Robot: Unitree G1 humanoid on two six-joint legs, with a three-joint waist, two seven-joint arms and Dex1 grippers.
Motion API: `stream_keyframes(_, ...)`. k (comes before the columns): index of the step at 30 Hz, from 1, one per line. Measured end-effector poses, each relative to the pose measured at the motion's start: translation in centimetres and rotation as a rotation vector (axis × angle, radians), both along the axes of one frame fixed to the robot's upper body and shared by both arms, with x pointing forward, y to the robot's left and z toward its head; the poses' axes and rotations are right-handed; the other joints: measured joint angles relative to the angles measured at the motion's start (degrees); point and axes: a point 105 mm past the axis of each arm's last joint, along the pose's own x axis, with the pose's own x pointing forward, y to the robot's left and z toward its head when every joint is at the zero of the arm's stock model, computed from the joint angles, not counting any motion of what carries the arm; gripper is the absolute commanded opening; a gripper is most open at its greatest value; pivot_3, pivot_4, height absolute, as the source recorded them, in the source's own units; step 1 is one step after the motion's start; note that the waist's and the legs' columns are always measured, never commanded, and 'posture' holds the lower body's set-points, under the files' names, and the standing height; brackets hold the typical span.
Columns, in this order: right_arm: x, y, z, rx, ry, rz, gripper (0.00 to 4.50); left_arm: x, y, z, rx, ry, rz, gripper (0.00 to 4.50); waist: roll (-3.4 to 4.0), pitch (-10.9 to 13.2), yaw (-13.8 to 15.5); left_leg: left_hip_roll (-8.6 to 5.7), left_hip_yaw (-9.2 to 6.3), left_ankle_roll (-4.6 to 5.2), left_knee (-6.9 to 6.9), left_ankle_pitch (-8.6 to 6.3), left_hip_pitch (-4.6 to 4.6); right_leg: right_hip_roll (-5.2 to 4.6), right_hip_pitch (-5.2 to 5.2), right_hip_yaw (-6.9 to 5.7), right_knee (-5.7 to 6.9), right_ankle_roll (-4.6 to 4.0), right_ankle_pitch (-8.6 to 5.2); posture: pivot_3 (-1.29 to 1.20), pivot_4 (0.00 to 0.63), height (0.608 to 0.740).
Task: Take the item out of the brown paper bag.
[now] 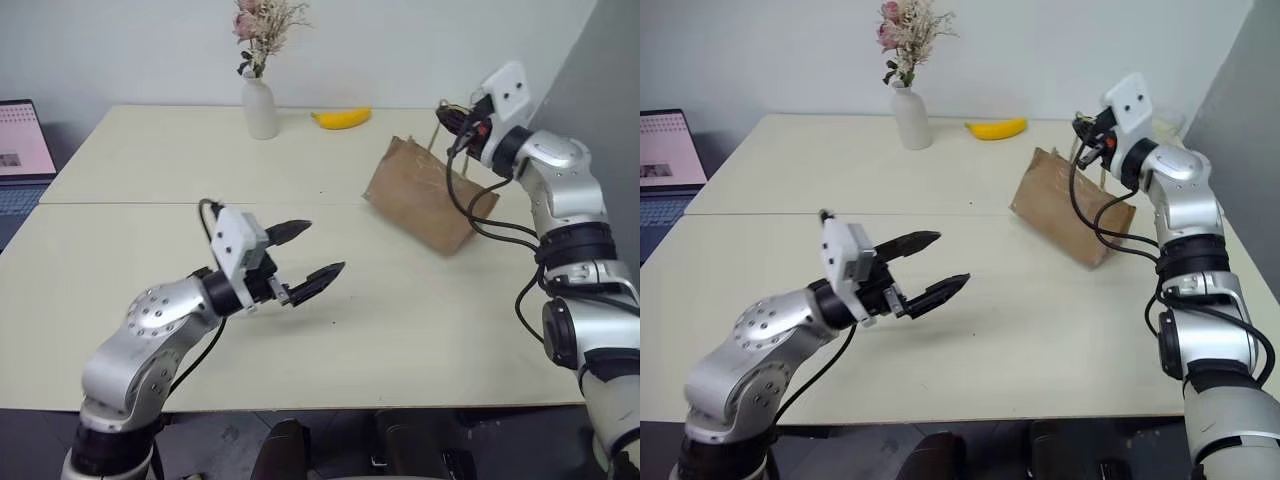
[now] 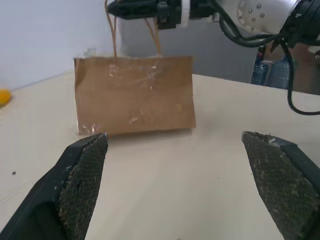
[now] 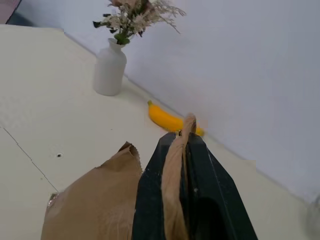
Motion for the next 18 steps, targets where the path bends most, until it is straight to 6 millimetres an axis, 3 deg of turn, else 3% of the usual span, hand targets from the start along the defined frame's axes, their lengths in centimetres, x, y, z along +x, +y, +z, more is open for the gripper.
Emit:
stream_keyframes(6,0.3,4.6,1.3,-0.143,-0.116,0.123,0.03,-1.7,1.3,-1.3,-0.001,0.043,0.089,4.5,0.04,0.02,-0.19,0.02,-0.07,-0.01,0.0,0.01,0.12,0.0,0.02,0.01,0.12,-0.04,0.01,0.0,0.15,0.74)
stream_keyframes(8,0.4,6.1,1.2,-0.165,-0.123,0.154,0.03,-1.8,1.5,-1.4,-0.006,0.043,0.118,4.5,0.04,0.03,-0.09,0.0,-0.08,-0.01,0.01,0.01,0.12,-0.01,0.04,-0.02,0.12,-0.07,0.02,0.0,0.15,0.74)
stream_keyframes(13,-0.3,12.0,0.7,-0.241,-0.149,0.27,0.03,-1.7,2.2,-1.5,-0.025,0.03,0.205,4.5,0.06,0.04,-0.1,0.02,-0.1,-0.01,0.0,0.01,0.12,-0.03,0.02,0.03,0.13,-0.1,0.03,0.0,0.15,0.74)
stream_keyframes(18,-1.3,15.9,0.4,-0.313,-0.198,0.341,0.03,-1.8,2.7,-1.8,-0.021,0.027,0.259,4.5,0.09,0.06,0.11,-0.02,-0.17,-0.02,-0.01,0.0,0.06,-0.09,0.01,-0.04,0.09,-0.18,0.04,0.0,0.15,0.74)
